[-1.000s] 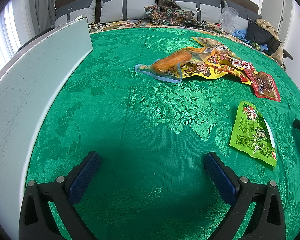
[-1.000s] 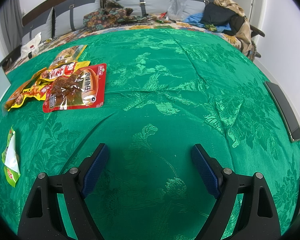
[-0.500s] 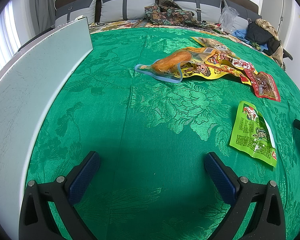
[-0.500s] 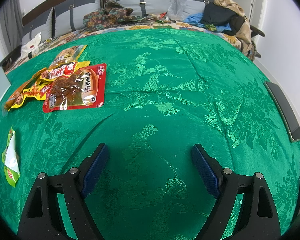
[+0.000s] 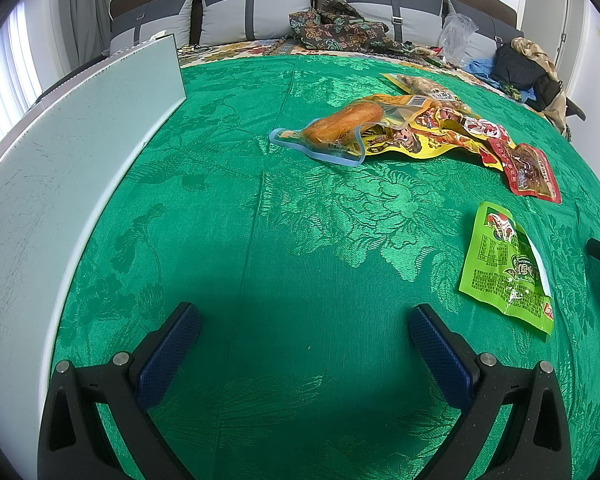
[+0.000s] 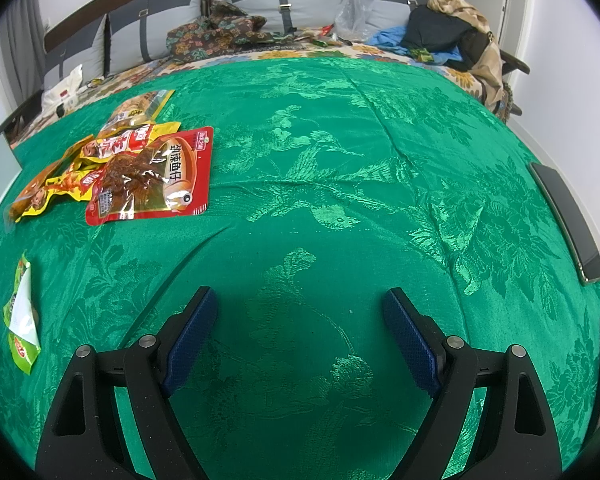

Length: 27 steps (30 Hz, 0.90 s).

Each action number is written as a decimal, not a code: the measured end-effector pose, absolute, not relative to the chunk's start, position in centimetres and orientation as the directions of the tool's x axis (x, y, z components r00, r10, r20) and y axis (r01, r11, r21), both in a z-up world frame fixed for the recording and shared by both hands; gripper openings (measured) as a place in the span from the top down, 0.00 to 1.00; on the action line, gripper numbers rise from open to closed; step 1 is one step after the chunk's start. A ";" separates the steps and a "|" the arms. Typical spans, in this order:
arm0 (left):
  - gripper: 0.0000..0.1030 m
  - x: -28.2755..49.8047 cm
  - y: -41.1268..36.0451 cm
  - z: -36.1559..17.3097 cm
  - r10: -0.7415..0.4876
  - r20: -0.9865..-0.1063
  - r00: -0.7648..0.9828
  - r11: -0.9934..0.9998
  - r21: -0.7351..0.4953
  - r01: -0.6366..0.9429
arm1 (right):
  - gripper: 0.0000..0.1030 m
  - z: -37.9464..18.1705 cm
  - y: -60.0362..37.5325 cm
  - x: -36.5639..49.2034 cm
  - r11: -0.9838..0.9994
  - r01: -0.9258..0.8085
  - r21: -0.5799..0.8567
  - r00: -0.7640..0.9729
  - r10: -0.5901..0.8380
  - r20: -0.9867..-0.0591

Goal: Organize snacks
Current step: 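Grasp the green pickle pack with the left tool while the right tool grasps the red fish pack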

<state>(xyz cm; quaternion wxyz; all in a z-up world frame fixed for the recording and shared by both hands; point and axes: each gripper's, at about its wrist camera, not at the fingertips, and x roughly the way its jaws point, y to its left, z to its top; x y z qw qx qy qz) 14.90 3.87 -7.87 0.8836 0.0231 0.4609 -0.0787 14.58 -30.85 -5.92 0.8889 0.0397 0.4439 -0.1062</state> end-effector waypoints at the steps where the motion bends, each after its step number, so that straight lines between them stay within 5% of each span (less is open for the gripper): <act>1: 0.00 14.9 3.9 -7.9 -0.118 -0.818 0.563 0.987 -0.032 0.160 | 0.14 -5.9 -30.8 14.6 0.974 0.224 -0.024 0.583 -0.154 -0.798; 11: 0.01 14.9 3.7 -7.6 -0.132 -0.852 0.507 0.983 -0.046 0.177 | 0.14 -5.9 -30.9 14.6 0.974 0.224 -0.024 0.583 -0.154 -0.798; 16: 0.01 14.0 1.2 -5.1 -0.377 -0.819 0.432 0.926 -0.330 0.183 | 0.14 -5.9 -30.8 14.6 0.974 0.225 -0.024 0.583 -0.154 -0.798; 20: 0.01 15.7 -3.7 -5.6 -0.404 -0.858 0.316 0.914 -0.391 0.107 | 0.14 -5.9 -30.9 14.6 0.974 0.225 -0.024 0.583 -0.154 -0.798; 27: 0.00 18.3 -10.3 -7.4 -0.018 -0.938 0.346 1.000 -0.019 0.000 | 0.14 -5.9 -30.8 14.6 0.974 0.225 -0.024 0.583 -0.155 -0.798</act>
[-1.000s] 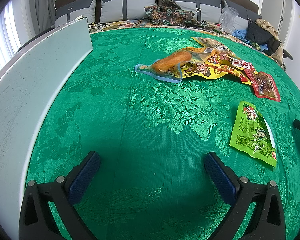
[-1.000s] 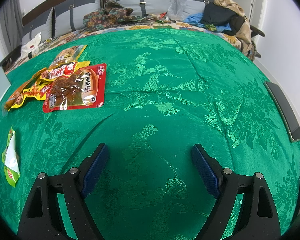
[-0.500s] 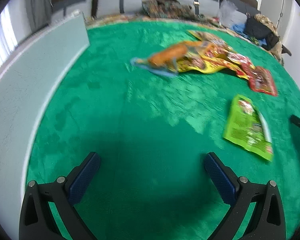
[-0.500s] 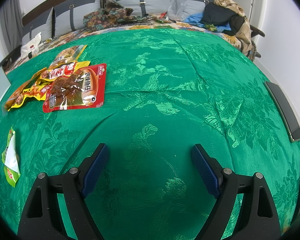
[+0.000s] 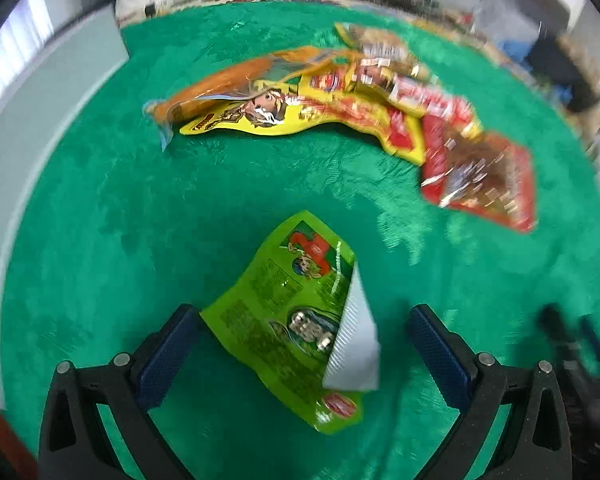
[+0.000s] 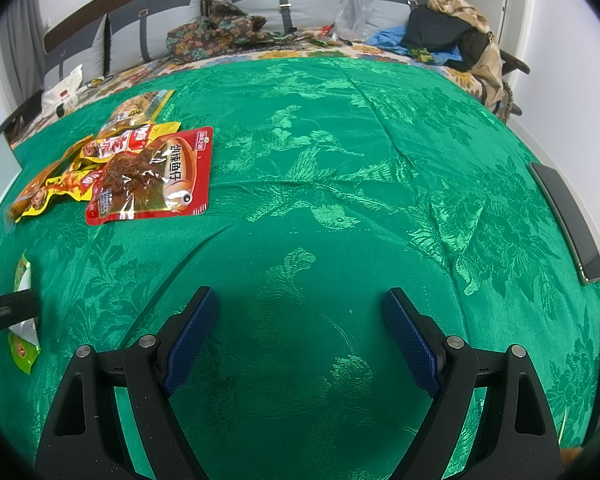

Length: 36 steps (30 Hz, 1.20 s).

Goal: Organize snacks
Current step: 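Grasp the green pickle pack with the left tool while the right tool grasps the red fish pack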

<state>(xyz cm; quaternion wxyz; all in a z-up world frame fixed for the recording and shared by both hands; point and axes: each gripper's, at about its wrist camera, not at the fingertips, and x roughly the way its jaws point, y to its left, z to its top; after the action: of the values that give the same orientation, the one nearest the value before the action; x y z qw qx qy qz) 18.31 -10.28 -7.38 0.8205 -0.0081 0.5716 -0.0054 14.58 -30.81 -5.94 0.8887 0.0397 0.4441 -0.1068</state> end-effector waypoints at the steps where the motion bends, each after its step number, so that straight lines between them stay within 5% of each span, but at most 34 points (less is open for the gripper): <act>1: 0.00 18.2 -10.1 -7.3 -0.021 -0.933 0.360 1.000 -0.018 0.012 | 0.14 -5.9 -30.8 14.6 0.974 0.225 -0.025 0.583 -0.155 -0.798; 5: 0.01 17.7 -8.0 -7.2 -0.046 -0.931 0.362 0.998 -0.028 0.056 | 0.14 -6.0 -30.9 14.6 0.974 0.225 -0.024 0.583 -0.155 -0.798; 10: 0.48 16.2 -6.5 -6.2 -0.106 -0.901 0.420 0.981 -0.027 0.191 | 0.14 -6.0 -30.8 14.6 0.974 0.225 -0.025 0.583 -0.155 -0.798; 15: 0.50 15.0 -5.4 -5.9 -0.182 -0.892 0.415 0.948 -0.048 0.314 | 0.14 -6.0 -30.7 14.5 0.974 0.225 -0.025 0.583 -0.155 -0.798; 27: 0.50 10.9 0.0 -5.2 -0.290 -0.856 0.429 0.946 -0.189 0.263 | 0.14 -6.0 -30.6 15.2 0.975 0.222 -0.027 0.582 -0.155 -0.798; 32: 0.49 9.9 2.2 -4.9 -0.305 -0.844 0.441 0.944 -0.205 0.260 | 0.16 -4.4 -31.5 17.7 0.983 0.032 0.182 0.586 0.128 -0.800; 36: 0.49 10.0 3.1 -4.9 -0.331 -0.836 0.438 0.940 -0.251 0.231 | 0.16 -2.9 -34.0 23.3 0.898 0.084 0.432 0.555 0.318 -0.768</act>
<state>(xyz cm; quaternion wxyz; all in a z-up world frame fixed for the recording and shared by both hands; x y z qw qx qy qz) 10.00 3.10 -4.91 0.8465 -0.0497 0.5035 -0.1659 23.27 -34.03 -2.90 0.8551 0.2154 0.4666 0.0685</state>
